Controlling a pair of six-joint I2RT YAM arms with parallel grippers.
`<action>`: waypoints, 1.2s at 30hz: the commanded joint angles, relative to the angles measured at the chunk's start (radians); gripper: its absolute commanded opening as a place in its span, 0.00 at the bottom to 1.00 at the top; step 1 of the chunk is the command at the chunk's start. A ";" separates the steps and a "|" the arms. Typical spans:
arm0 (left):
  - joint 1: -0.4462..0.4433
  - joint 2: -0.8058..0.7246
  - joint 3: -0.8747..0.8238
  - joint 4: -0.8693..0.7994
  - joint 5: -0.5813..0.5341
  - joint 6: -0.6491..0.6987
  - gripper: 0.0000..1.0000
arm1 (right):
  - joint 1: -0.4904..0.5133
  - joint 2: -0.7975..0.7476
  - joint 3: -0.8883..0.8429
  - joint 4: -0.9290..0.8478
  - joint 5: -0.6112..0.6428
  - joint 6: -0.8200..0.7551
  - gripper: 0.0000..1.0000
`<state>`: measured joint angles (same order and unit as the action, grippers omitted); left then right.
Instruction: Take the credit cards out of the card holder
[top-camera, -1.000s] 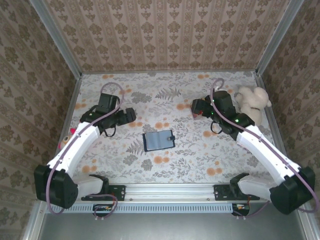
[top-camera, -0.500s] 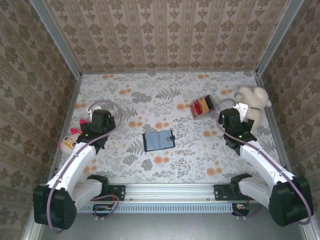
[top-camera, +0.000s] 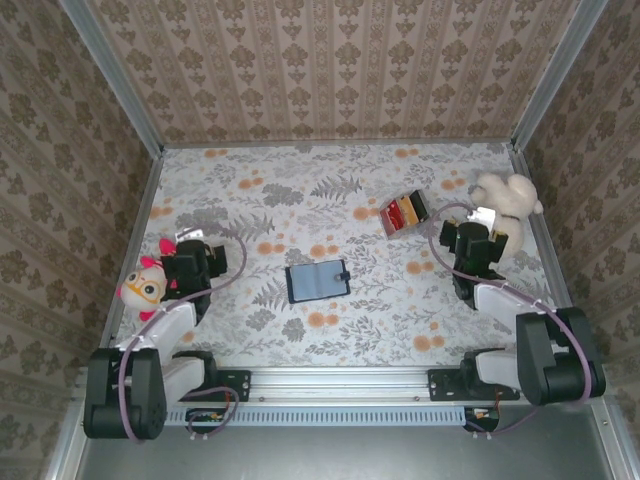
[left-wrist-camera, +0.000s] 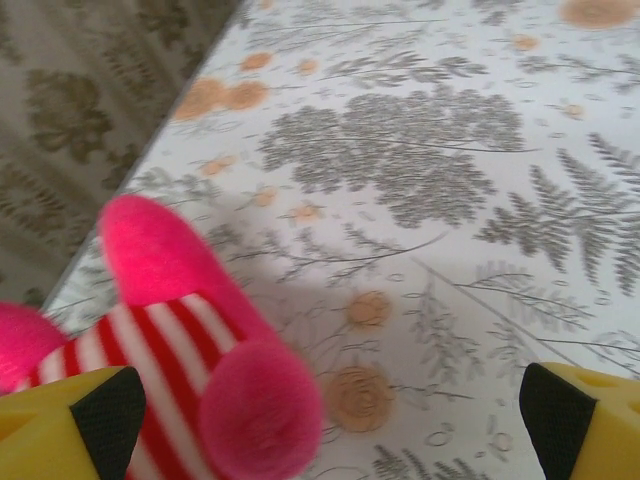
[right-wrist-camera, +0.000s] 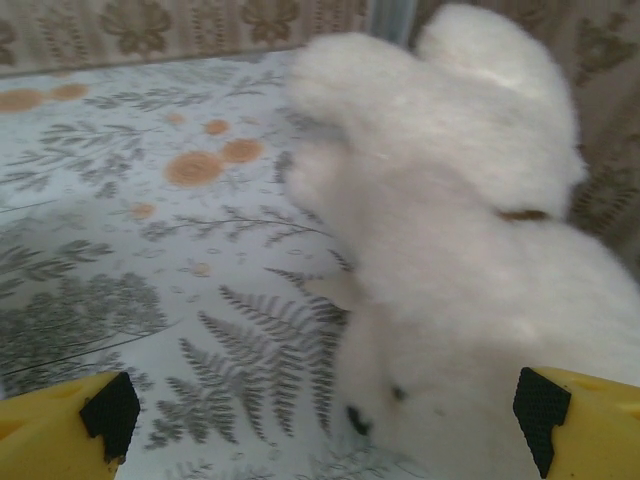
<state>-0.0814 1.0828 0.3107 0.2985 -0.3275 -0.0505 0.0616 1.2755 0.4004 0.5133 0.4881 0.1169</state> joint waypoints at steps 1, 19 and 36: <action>0.020 0.042 -0.021 0.254 0.158 0.095 1.00 | -0.009 0.042 -0.012 0.164 -0.130 -0.062 1.00; 0.100 0.350 -0.001 0.638 0.368 0.077 1.00 | -0.034 0.233 -0.049 0.431 -0.367 -0.077 1.00; 0.060 0.453 0.095 0.555 0.296 0.101 1.00 | -0.034 0.254 -0.002 0.361 -0.347 -0.069 1.00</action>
<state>-0.0193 1.5311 0.3885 0.8745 -0.0151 0.0315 0.0322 1.5208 0.3790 0.8719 0.1452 0.0479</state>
